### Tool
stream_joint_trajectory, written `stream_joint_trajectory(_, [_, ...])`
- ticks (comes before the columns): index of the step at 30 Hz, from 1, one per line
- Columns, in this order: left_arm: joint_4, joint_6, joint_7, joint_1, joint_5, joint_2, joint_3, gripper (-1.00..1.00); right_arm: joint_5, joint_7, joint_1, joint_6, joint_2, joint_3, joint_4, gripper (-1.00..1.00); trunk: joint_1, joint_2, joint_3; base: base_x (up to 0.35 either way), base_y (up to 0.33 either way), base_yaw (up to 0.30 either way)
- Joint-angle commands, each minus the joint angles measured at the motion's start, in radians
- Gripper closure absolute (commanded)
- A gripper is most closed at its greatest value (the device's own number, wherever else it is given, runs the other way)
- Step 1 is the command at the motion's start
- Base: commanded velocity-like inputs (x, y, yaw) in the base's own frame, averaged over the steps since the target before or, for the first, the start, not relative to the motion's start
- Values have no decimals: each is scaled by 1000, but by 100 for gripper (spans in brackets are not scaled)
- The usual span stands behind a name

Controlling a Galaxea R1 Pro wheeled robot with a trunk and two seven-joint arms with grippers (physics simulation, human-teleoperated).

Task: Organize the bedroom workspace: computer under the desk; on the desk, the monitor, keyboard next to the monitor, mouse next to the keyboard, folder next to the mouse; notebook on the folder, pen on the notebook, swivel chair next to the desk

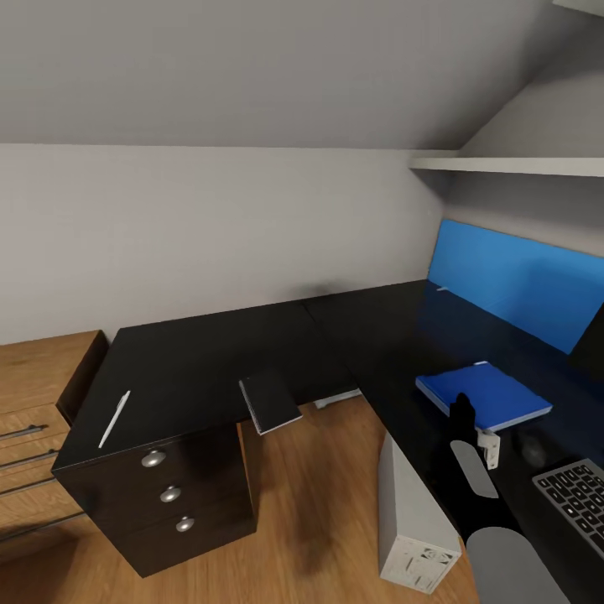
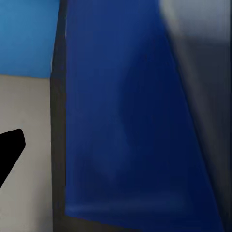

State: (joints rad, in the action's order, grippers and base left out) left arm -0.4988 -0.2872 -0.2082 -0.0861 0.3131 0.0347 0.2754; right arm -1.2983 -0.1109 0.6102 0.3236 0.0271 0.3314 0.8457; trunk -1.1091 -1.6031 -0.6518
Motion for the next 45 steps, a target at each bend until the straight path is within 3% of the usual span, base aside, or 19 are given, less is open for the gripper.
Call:
stream_joint_trajectory(1, [0,-4,-8,-1,8,-1,8,-100,-9,-3,0,3,1,1,1,-100,0,0,-1,0,0,0])
stream_joint_trajectory(45, [0,-4,-7,-1,8,-1,8,-100,-6,1,0,2,3,-4,1,-100,0,0,-1,-83,17,0])
